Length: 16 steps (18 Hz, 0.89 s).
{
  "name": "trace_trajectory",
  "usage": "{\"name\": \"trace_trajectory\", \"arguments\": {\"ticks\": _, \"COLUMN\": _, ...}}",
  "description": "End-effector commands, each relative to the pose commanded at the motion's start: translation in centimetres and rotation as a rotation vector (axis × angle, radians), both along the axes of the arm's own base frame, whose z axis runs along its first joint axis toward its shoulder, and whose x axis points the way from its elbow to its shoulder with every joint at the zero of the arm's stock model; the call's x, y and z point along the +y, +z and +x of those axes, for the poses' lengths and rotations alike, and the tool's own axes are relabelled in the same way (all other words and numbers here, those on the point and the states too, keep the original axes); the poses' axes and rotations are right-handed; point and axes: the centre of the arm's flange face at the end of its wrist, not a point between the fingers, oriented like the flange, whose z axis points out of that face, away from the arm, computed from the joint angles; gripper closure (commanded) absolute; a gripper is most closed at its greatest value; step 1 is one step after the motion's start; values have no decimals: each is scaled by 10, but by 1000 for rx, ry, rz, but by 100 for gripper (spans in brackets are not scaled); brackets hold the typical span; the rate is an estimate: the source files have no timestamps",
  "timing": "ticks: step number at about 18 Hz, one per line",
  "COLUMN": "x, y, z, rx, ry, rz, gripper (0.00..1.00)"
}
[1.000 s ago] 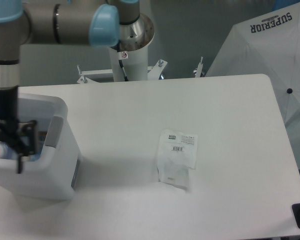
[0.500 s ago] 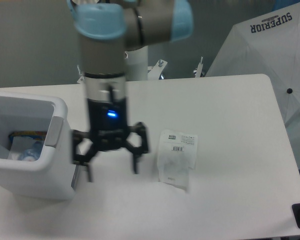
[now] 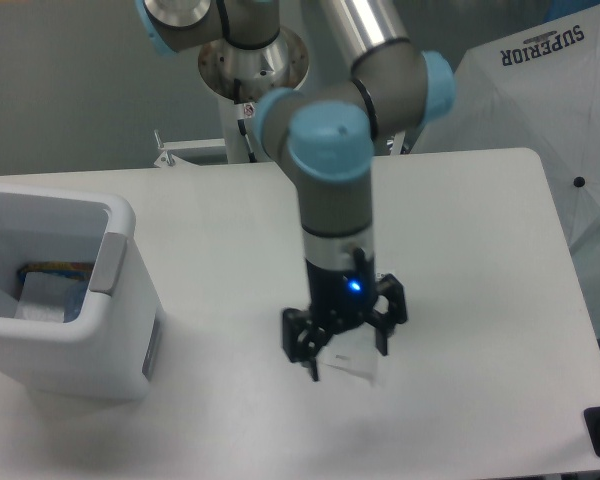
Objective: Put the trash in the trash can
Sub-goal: 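Move the gripper back over the clear plastic bag, then lower the gripper onto the plastic bag and pinch it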
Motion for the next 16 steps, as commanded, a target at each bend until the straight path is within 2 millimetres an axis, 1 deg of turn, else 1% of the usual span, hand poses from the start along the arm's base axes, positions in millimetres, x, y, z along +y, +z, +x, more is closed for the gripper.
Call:
{"name": "trace_trajectory", "arguments": {"ticks": 3, "x": -11, "y": -23, "z": -4, "rx": -31, "ry": -6, "rz": -36, "gripper": 0}}
{"name": "trace_trajectory", "arguments": {"ticks": 4, "x": -11, "y": -36, "z": -5, "rx": -41, "ry": -24, "rz": -55, "gripper": 0}}
{"name": "trace_trajectory", "arguments": {"ticks": 5, "x": -14, "y": -57, "z": -8, "rx": -64, "ry": -34, "rz": -81, "gripper": 0}}
{"name": "trace_trajectory", "arguments": {"ticks": 6, "x": -17, "y": -73, "z": -10, "rx": -77, "ry": -45, "rz": -103, "gripper": 0}}
{"name": "trace_trajectory", "arguments": {"ticks": 8, "x": -22, "y": -87, "z": -11, "rx": -59, "ry": -52, "rz": -170, "gripper": 0}}
{"name": "trace_trajectory", "arguments": {"ticks": 10, "x": -30, "y": -106, "z": -8, "rx": -56, "ry": -69, "rz": -236, "gripper": 0}}
{"name": "trace_trajectory", "arguments": {"ticks": 13, "x": -37, "y": -120, "z": -2, "rx": -68, "ry": -101, "rz": -272, "gripper": 0}}
{"name": "trace_trajectory", "arguments": {"ticks": 16, "x": -37, "y": -139, "z": 0, "rx": -91, "ry": -105, "rz": -290, "gripper": 0}}
